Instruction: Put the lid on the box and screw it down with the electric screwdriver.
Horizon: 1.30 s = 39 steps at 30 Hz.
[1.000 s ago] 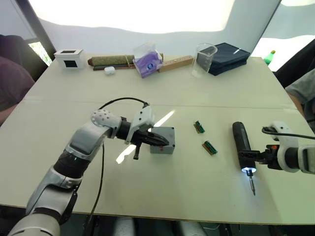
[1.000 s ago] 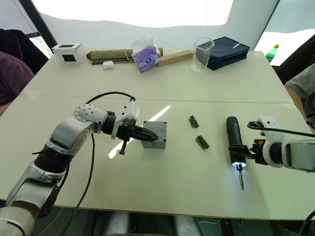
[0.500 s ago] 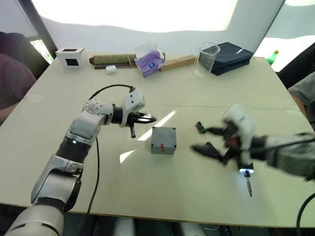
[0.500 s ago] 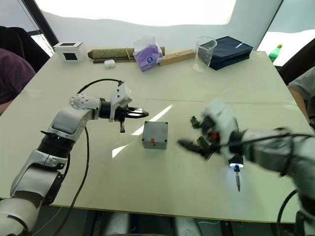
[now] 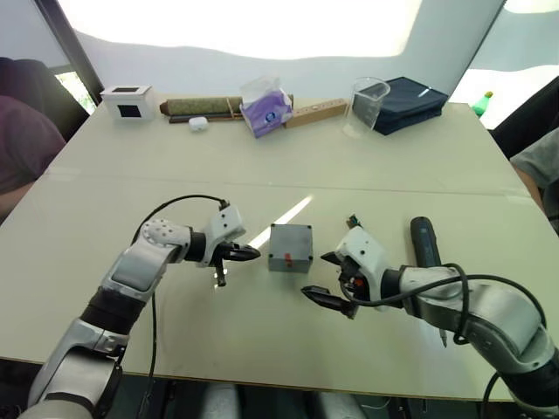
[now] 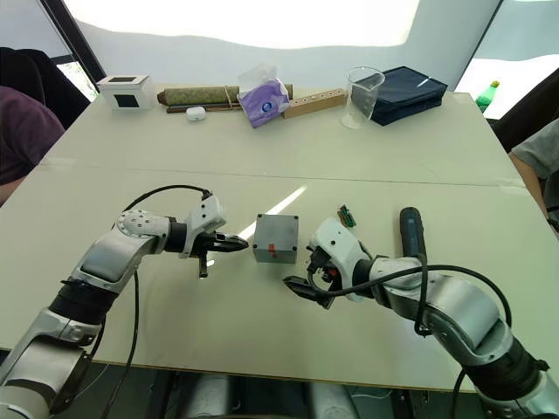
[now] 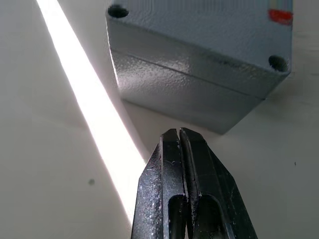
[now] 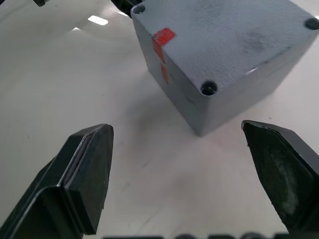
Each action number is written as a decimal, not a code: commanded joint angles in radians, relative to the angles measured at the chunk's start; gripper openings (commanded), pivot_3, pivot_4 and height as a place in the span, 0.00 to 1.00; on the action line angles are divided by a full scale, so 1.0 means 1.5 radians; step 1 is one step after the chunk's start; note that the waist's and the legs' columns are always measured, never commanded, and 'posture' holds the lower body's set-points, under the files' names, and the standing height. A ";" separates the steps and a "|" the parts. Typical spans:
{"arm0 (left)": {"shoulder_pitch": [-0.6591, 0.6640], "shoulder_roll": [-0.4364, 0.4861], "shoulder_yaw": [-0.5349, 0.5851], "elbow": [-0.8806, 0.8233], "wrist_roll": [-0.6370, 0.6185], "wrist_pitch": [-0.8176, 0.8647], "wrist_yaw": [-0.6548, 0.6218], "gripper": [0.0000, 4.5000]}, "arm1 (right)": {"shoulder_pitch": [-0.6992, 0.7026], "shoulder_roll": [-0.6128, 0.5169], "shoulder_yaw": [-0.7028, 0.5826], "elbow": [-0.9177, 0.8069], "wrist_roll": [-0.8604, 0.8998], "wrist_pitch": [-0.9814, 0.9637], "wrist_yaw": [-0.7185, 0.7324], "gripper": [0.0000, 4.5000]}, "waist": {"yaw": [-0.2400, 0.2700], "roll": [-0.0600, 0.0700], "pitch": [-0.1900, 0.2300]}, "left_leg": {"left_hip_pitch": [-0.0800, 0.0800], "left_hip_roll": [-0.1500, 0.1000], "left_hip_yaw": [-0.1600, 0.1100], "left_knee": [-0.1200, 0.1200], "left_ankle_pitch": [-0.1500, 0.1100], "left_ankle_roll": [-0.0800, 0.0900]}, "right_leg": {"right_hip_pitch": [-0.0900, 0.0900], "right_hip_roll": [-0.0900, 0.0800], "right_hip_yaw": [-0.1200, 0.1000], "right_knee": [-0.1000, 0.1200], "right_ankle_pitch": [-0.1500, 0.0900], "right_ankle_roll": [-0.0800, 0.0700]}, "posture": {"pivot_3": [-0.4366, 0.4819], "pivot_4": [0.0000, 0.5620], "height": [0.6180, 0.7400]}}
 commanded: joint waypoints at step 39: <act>0.016 -0.045 -0.001 -0.018 -0.002 -0.001 0.028 0.00 | 0.006 0.057 0.019 0.019 -0.165 -0.085 0.124 0.98 | -0.002 0.000 0.000 | 0.003 0.000 0.000 0.001 0.000 0.001 | 0.002 0.000 0.000 0.002 0.000 0.000 | 0.48 0.27 0.99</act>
